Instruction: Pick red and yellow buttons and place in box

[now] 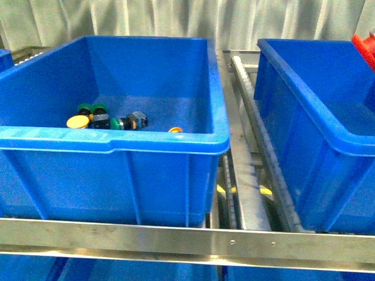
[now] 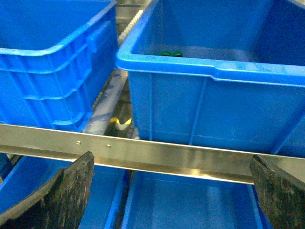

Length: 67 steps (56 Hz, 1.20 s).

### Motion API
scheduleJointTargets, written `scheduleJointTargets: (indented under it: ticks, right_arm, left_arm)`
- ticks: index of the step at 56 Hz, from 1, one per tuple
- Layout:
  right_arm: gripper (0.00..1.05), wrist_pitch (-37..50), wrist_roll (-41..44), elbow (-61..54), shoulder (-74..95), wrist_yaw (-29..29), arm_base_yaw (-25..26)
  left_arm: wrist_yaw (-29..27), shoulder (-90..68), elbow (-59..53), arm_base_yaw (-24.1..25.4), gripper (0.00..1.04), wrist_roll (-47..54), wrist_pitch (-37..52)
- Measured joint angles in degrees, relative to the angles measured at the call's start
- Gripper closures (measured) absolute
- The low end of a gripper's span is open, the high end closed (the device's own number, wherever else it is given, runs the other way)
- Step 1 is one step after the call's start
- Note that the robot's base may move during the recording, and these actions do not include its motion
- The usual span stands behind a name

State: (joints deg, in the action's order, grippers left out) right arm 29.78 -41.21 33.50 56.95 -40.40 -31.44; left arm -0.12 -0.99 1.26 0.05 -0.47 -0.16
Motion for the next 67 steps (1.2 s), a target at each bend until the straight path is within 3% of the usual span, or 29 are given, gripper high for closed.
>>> scheduleJointTargets:
  ticks: [24,34,43,55,67]
  right_arm:
    - [0.72,-1.0,-1.1,-1.3,-1.8,-0.4,1.6]
    - [0.72,-0.1,3.9,-0.9,-1.6,-0.2,3.0]
    - [0.72,-0.3,12.8,8.2,2.6,8.9,12.9]
    - [0.72,-0.8,20.2,23.4,16.8,23.0,37.7]
    - [0.72,-2.0,22.8,32.7,29.2,28.0,49.5]
  left_arm:
    - [0.1,0.0,0.0,0.0,0.08,0.0,0.1]
    - [0.3,0.0,0.0,0.0,0.08,0.0,0.1]
    - [0.3,0.0,0.0,0.0,0.08,0.0,0.1]
    - [0.1,0.0,0.0,0.0,0.08,0.0,0.1]
    - [0.1,0.0,0.0,0.0,0.08,0.0,0.1]
